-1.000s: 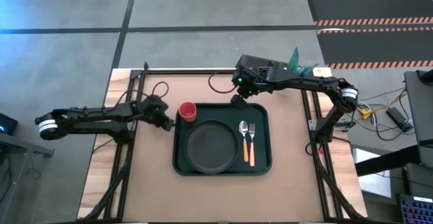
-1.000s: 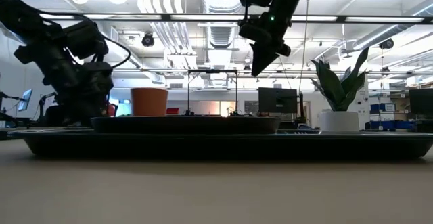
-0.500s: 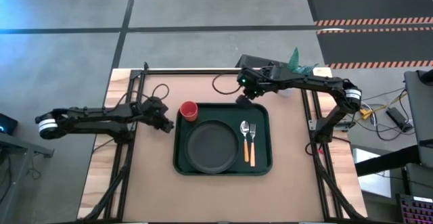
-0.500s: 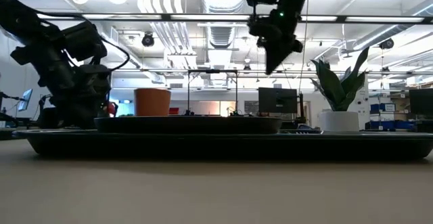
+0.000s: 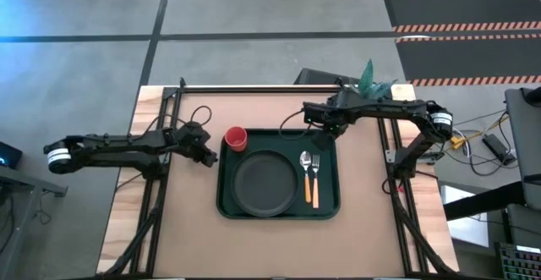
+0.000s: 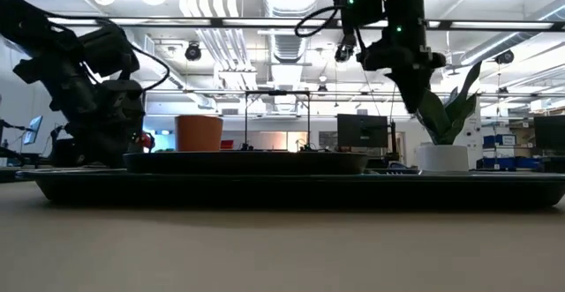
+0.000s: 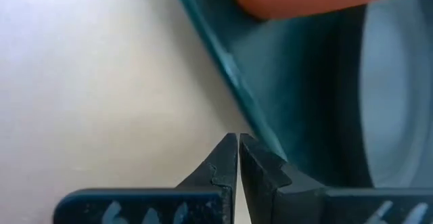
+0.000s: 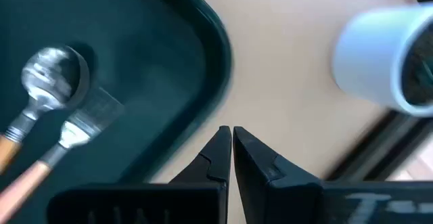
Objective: Pick and place plate/cup/fork/spoon on tray
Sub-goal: Adjust the orange fork on the black serving tray
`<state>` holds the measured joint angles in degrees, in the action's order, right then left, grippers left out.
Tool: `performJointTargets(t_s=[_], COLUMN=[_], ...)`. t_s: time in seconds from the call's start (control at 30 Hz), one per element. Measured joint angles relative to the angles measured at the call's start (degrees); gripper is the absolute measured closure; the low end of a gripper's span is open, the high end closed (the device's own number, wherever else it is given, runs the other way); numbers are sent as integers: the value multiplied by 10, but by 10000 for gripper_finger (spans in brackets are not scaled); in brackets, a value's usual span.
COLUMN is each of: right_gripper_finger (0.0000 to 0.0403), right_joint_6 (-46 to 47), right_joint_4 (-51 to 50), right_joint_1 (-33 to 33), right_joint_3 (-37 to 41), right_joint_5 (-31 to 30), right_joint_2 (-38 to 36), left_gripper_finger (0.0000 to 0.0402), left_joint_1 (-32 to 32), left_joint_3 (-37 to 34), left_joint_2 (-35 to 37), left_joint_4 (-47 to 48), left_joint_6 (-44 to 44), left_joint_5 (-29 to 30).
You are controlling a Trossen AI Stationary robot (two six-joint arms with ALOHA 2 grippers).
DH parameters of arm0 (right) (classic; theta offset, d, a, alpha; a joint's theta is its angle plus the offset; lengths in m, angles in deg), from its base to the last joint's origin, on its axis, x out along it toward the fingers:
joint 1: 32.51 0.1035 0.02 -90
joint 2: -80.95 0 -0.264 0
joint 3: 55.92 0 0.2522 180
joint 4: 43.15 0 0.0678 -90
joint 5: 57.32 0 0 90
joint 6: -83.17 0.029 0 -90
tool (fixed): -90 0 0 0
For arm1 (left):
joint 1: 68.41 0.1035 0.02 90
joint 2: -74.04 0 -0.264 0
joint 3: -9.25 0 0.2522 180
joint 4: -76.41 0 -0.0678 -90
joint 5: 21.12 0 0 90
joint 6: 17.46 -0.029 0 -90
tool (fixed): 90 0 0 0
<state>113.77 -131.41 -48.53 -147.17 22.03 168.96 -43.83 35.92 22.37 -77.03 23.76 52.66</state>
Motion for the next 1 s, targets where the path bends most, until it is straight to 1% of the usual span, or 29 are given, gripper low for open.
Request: performJointTargets(t_s=[0.13, 0.23, 0.37, 0.47, 0.6, 0.77, 0.9, 1.0], right_gripper_finger=[394, 394, 394, 394, 394, 394, 394, 394], right_joint_6=[-7, -12, -31, -48, -83, -107, -110, -117], right_joint_4=[73, 102, 120, 161, 224, 287, 322, 339], right_joint_1=[11, 12, 11, 11, 14, 28, 46, 64], right_joint_3=[22, 25, 23, 23, 25, 21, 21, 21], right_joint_5=[0, 1, -1, -2, -30, -120, -132, -132], right_joint_2=[-14, -26, -48, -76, -118, -171, -208, -230], left_gripper_finger=[402, 402, 402, 402, 402, 402, 402, 402], left_joint_1=[0, 0, 0, 0, 0, 0, 0, 0], left_joint_3=[7, 16, 51, 90, 144, 208, 249, 268], left_joint_2=[17, 39, 78, 108, 151, 201, 237, 266], left_joint_4=[2, 6, 71, 136, 177, 179, 177, 174], left_joint_6=[-1, -1, -24, -44, -68, -76, -84, -86], left_joint_5=[-1, -3, -3, 2, 12, 16, 20, 48])
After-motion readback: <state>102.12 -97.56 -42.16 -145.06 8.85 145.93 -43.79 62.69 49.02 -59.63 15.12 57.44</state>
